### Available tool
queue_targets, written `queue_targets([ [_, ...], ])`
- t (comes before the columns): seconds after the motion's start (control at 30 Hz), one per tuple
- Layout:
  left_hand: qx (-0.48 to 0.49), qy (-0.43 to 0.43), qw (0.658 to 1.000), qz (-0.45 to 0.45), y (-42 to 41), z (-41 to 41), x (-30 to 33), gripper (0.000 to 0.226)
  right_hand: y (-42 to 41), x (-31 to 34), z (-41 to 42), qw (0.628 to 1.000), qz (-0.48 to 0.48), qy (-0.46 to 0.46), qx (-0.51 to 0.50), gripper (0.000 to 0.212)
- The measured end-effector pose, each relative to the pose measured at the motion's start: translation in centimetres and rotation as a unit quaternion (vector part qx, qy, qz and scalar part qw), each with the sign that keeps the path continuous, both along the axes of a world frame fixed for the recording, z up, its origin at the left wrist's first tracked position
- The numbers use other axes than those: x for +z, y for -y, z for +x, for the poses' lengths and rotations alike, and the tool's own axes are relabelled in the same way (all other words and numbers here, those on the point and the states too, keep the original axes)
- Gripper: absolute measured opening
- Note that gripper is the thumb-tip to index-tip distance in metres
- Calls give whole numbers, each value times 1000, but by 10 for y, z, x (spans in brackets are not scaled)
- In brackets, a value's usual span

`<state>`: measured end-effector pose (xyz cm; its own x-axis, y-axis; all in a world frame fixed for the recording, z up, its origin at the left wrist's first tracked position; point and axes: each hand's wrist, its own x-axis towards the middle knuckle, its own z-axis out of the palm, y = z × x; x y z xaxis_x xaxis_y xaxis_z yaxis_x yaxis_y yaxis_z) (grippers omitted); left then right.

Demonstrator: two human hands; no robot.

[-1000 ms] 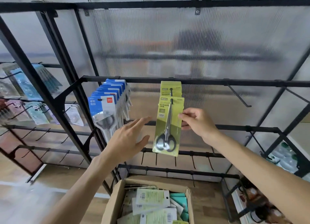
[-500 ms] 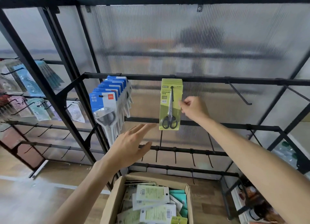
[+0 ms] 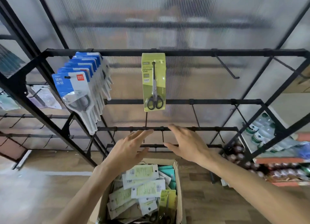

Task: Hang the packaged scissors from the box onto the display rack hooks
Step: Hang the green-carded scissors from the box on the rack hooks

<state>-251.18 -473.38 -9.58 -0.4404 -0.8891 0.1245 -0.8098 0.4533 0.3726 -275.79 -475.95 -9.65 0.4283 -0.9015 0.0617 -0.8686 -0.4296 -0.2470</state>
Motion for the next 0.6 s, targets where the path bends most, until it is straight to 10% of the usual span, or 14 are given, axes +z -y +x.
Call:
queue_targets([
  [0.6,78,79,917,384,-109,-39,-256,59,-115,-200,-59,943,326,-48,-44,81],
])
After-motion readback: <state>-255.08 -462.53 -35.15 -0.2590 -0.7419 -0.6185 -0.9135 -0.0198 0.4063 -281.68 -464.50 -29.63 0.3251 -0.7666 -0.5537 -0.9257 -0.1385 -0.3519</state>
